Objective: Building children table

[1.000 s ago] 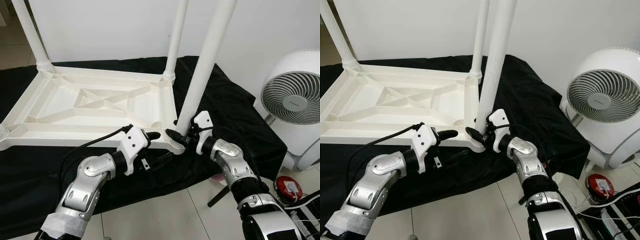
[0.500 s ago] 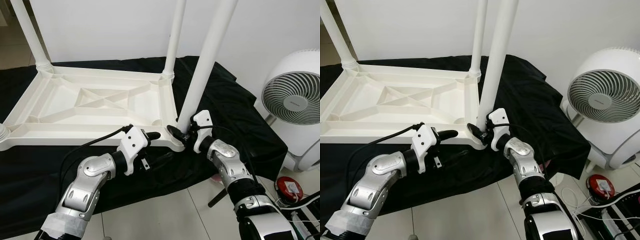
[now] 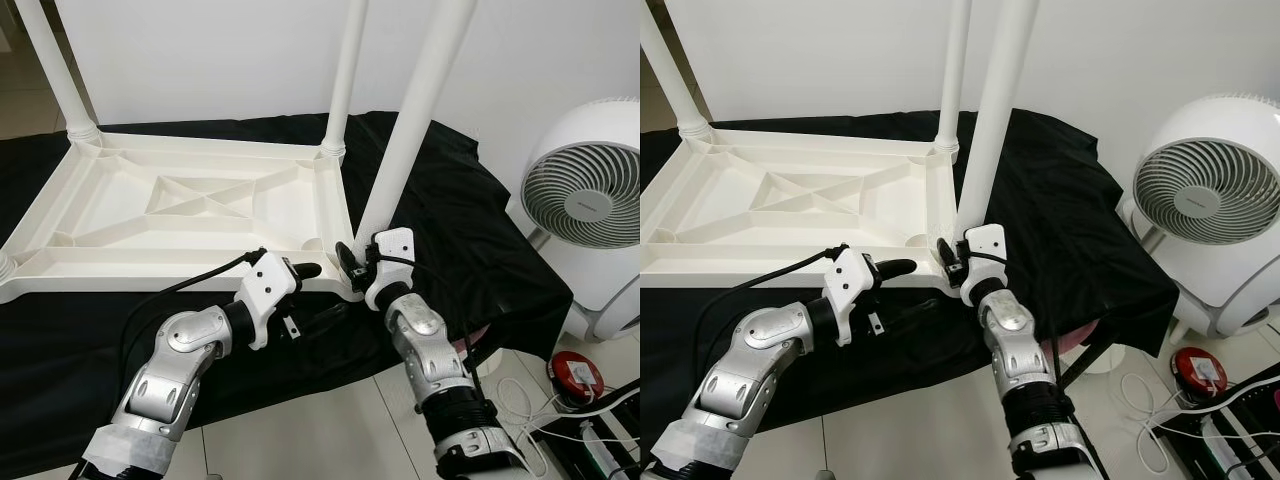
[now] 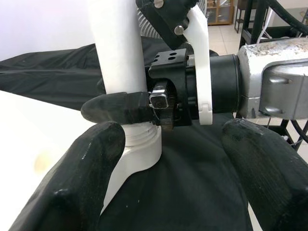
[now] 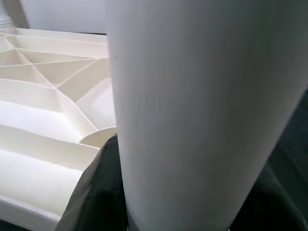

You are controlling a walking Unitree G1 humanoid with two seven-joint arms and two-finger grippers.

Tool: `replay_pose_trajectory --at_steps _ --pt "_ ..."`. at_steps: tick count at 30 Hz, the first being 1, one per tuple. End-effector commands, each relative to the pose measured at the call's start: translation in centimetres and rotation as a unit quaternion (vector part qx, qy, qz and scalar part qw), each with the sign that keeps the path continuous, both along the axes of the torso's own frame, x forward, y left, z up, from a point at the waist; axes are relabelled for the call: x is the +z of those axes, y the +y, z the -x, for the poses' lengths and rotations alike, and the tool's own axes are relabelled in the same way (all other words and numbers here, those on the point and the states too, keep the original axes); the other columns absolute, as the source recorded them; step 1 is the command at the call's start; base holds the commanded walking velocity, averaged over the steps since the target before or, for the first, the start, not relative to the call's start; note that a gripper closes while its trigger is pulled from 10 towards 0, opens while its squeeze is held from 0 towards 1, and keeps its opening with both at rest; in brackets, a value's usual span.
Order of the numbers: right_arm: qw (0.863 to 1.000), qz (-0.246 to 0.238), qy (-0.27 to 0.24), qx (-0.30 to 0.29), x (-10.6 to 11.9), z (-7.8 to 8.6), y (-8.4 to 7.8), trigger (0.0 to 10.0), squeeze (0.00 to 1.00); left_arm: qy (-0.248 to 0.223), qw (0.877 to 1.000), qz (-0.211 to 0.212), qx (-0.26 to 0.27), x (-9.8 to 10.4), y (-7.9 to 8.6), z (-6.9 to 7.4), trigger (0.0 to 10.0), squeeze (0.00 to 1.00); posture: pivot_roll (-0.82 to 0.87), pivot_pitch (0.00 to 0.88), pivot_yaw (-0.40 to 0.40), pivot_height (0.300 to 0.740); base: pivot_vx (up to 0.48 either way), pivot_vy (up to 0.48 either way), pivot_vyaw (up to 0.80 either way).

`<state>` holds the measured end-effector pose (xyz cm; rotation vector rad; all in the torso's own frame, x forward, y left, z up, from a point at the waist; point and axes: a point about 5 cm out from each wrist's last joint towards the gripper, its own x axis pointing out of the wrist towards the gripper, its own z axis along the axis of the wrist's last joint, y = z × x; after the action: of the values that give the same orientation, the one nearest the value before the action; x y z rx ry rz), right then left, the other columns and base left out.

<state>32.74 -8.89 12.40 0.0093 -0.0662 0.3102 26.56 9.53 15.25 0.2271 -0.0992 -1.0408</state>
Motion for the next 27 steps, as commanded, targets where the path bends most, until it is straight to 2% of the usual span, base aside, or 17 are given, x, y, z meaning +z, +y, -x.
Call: replay_pose_trajectory --at_steps 1,2,5,7,14,15,16,17,18,19,21,23,27 --pt "1.0 -0.005 -0.003 -0.009 0.4 0.1 1.0 10.0 0.0 -0.007 0.999 0.007 0.034 0.2 0.2 -0.2 10.0 0.0 0.04 0.0 -0.095 0.74 0.0 0.0 0.0" --pt "1.0 -0.014 -0.007 -0.005 0.7 0.0 1.6 10.0 0.0 -0.008 0.999 0.008 0.037 0.2 0.3 -0.2 10.0 0.0 0.05 0.0 -0.101 0.74 0.0 0.0 0.0" --pt "1.0 -0.019 -0.01 -0.002 0.9 0.0 1.9 10.0 0.0 -0.009 0.999 0.008 0.039 0.2 0.3 -0.2 10.0 0.0 0.05 0.0 -0.101 0.74 0.0 0.0 0.0" --pt "0.999 -0.037 -0.009 0.004 1.3 0.1 2.1 10.0 1.0 -0.008 0.999 0.008 0.04 0.2 0.4 -0.1 10.0 0.0 0.05 0.0 -0.101 0.74 0.0 0.0 0.0" --pt "0.999 -0.042 -0.008 0.011 1.6 0.2 1.8 10.0 1.0 -0.007 0.999 0.007 0.04 0.2 0.4 0.0 10.0 0.0 0.05 0.0 -0.101 0.74 0.0 0.0 0.0" --pt "0.997 -0.036 -0.012 0.061 1.9 0.4 1.4 10.0 0.45 -0.007 0.999 0.005 0.041 0.2 0.5 -0.1 10.0 0.0 0.05 0.0 -0.101 0.74 0.0 0.0 0.0" --pt "0.997 -0.036 -0.012 0.061 1.9 0.4 1.4 10.0 0.45 -0.007 0.999 0.005 0.041 0.2 0.5 -0.1 10.0 0.0 0.05 0.0 -0.101 0.74 0.0 0.0 0.0" --pt "0.994 -0.029 -0.012 0.101 2.0 0.6 1.0 10.0 0.0 -0.008 0.999 0.005 0.041 0.2 0.5 -0.1 10.0 0.0 0.05 0.0 -0.101 0.74 0.0 0.0 0.0" --pt "0.994 -0.029 -0.012 0.101 2.0 0.6 1.0 10.0 0.0 -0.008 0.999 0.005 0.041 0.2 0.5 -0.1 10.0 0.0 0.05 0.0 -0.101 0.74 0.0 0.0 0.0" --pt "0.985 0.003 -0.021 0.174 2.0 1.0 0.1 10.0 0.0 -0.008 0.999 0.004 0.04 0.2 0.5 -0.1 10.0 0.0 0.05 0.0 -0.097 0.74 0.0 0.0 0.0" --pt "0.985 0.003 -0.021 0.174 2.0 1.0 0.1 10.0 0.0 -0.008 0.999 0.004 0.04 0.2 0.5 -0.1 10.0 0.0 0.05 0.0 -0.097 0.74 0.0 0.0 0.0" --pt "0.975 0.035 -0.023 0.218 1.8 1.0 -1.0 10.0 0.0 -0.009 0.999 0.003 0.038 0.2 0.5 -0.2 10.0 0.0 0.05 0.0 -0.092 0.74 0.0 0.0 0.0" --pt "0.97 0.053 -0.023 0.237 1.7 0.9 -1.6 10.0 0.0 -0.009 0.999 0.003 0.038 0.3 0.5 -0.2 10.0 0.0 0.04 0.0 -0.09 0.74 0.0 0.0 0.0"
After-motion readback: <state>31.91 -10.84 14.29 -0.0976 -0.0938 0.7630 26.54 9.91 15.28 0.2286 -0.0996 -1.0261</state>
